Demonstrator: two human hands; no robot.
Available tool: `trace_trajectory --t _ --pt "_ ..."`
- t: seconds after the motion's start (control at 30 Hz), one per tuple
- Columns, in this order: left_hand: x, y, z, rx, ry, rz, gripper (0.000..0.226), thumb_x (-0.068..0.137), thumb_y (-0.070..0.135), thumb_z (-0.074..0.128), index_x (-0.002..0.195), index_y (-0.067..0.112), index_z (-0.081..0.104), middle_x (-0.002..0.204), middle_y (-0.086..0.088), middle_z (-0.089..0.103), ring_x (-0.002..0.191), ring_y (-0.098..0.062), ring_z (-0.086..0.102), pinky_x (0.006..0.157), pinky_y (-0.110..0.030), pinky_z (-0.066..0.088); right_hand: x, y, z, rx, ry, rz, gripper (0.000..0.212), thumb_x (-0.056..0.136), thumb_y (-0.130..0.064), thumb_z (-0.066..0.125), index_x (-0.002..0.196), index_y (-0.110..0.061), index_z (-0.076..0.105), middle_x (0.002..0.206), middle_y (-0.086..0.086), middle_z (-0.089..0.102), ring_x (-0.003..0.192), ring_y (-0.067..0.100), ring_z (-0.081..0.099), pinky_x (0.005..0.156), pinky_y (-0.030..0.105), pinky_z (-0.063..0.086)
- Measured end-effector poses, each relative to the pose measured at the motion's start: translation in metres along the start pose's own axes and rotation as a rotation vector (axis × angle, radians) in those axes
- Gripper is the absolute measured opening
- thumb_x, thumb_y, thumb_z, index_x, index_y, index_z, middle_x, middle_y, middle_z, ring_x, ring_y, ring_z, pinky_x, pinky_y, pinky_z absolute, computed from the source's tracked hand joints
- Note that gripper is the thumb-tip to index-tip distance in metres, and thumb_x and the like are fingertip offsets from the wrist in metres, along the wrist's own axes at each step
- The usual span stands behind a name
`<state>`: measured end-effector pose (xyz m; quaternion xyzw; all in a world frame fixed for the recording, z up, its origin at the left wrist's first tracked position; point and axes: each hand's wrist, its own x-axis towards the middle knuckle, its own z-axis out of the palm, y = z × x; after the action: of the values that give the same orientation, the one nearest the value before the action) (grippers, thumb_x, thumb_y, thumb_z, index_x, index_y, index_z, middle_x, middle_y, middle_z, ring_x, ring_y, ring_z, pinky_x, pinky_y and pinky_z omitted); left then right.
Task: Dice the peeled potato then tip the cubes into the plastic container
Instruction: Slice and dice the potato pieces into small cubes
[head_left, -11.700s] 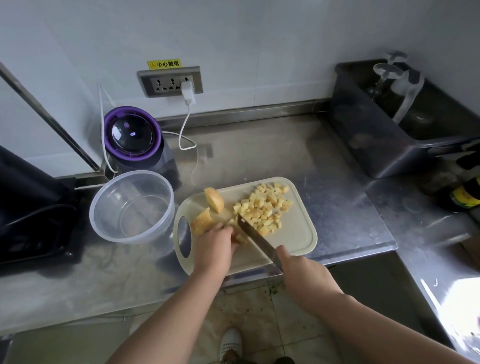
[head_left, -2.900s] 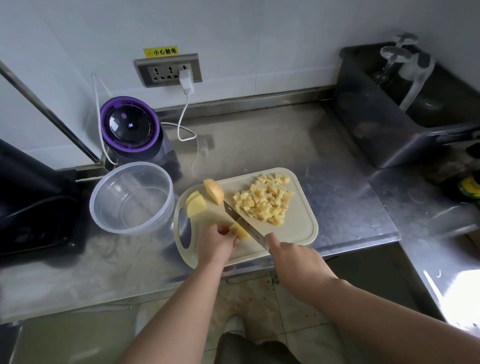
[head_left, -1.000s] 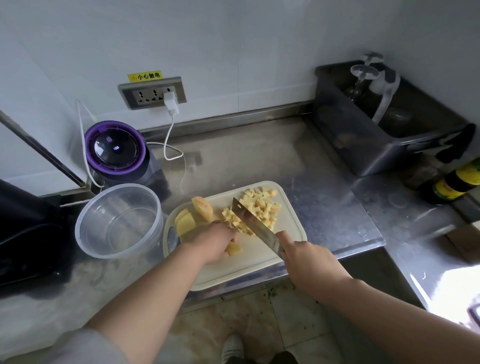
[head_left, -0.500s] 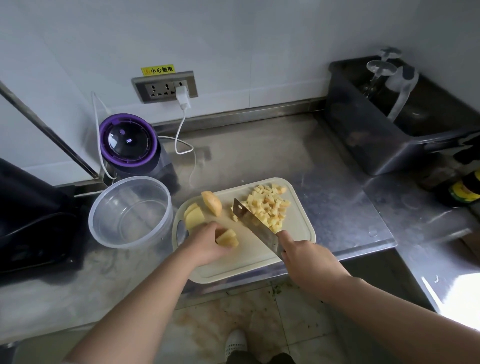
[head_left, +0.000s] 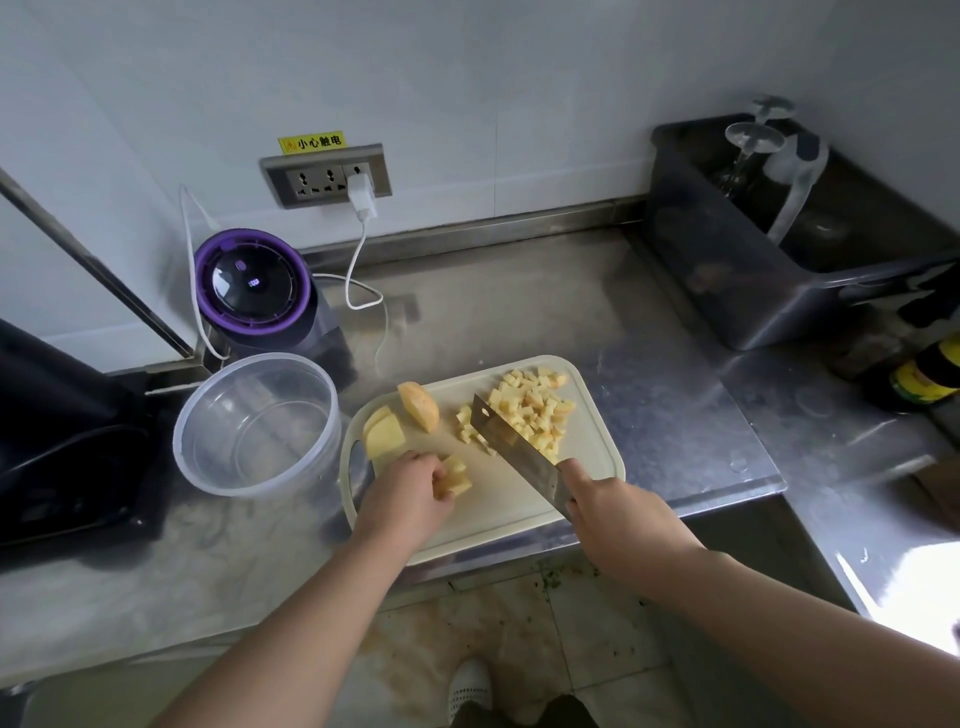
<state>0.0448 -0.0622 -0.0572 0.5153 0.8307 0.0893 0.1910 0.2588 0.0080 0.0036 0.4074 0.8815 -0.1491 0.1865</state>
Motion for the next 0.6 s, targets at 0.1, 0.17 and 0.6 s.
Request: trace_trajectory --t 0.1,0.17,0.6 --pt "-0.001 0.002 0.0 -0.035 0.028 -0.052 0.028 0.083 0.035 0.067 0.107 0.022 0.064 0.101 0.008 0.066 0.089 -0.01 0.061 0.075 -0.025 0.052 0.0 0.001 0.0 0.027 -0.004 0.009 0.048 0.098 -0.009 0.044 0.138 -0.02 0.02 0.097 0.003 0.062 0.07 0.02 0.065 0.064 0.034 0.058" --pt "0.0 0.003 -0.001 -0.039 0.034 -0.076 0.025 0.083 0.034 0.067 0.104 0.022 0.064 0.095 0.008 0.066 0.083 -0.01 0.059 0.068 -0.022 0.046 0.0 0.002 -0.002 0.052 -0.011 0.026 0.046 0.099 -0.01 0.044 0.136 -0.021 0.02 0.091 0.003 0.062 0.07 0.021 0.066 0.065 0.036 0.059" --pt "-0.001 0.045 0.011 0.038 0.145 0.107 0.029 0.087 0.036 0.062 0.115 0.027 0.063 0.116 0.01 0.063 0.102 -0.01 0.059 0.084 -0.022 0.047 -0.008 0.01 -0.007 0.087 0.011 0.046 0.038 0.101 -0.011 0.041 0.133 -0.023 0.024 0.095 0.005 0.066 0.072 0.02 0.068 0.064 0.032 0.059"
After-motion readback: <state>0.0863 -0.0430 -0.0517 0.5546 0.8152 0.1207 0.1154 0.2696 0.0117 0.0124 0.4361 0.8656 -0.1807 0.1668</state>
